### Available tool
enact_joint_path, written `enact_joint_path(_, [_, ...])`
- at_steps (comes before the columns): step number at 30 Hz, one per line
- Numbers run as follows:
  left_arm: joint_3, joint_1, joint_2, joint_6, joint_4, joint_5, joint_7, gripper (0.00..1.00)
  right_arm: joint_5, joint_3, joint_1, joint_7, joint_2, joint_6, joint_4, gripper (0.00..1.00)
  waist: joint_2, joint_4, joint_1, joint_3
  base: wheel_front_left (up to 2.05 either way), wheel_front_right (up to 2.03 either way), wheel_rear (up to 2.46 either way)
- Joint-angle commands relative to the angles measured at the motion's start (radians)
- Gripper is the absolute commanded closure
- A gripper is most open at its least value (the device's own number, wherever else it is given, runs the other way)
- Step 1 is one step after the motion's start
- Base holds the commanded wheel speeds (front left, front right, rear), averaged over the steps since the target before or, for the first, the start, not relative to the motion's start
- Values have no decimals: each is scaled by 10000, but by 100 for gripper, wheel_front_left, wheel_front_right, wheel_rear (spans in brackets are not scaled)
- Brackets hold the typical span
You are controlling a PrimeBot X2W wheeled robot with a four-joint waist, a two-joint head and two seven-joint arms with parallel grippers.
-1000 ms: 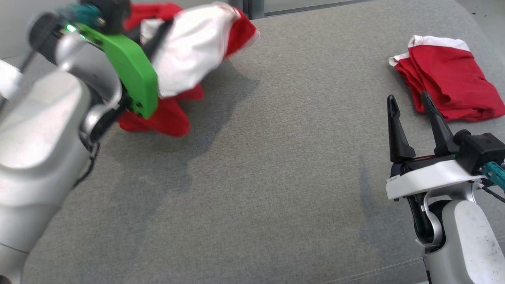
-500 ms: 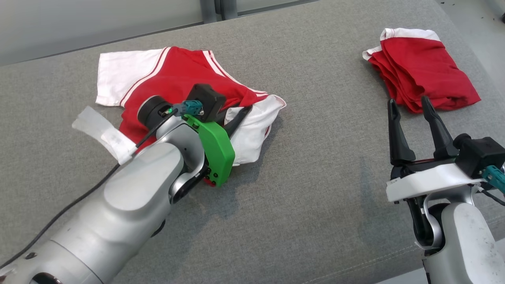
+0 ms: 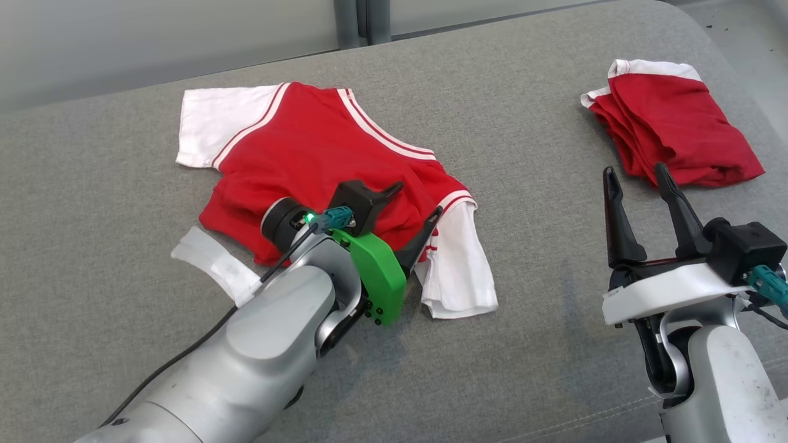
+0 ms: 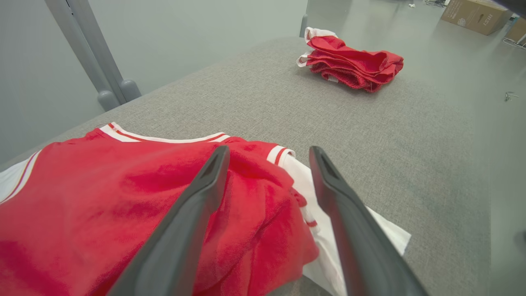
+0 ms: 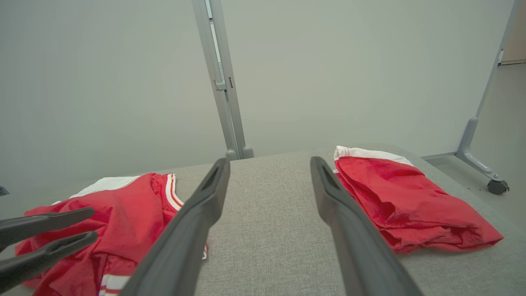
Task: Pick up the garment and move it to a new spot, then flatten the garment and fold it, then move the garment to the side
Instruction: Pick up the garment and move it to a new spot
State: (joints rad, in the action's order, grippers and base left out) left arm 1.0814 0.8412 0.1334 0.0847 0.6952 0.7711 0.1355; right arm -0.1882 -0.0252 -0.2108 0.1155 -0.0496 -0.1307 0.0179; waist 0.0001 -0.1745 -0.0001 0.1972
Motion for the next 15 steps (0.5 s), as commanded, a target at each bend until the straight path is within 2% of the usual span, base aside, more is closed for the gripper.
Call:
enact_joint_path(1, [-6,-225,-112,-9,91,105,225,0,56,36,129,-63,-19,0,-53,0,-1,130,1,-159,0,0,0])
enact_joint_path(7, [-161,-459,-135,-286,60,89,746,0,69,61,336,-219,-20,0,-77,0,-1,356,1,-397,0,0,0])
enact_joint_path(15, [-862,-1227,468,-865,-375,349,1170,0,41,-1,717,-386,-22,0,-61,0,-1,788,1,-736,0,0,0])
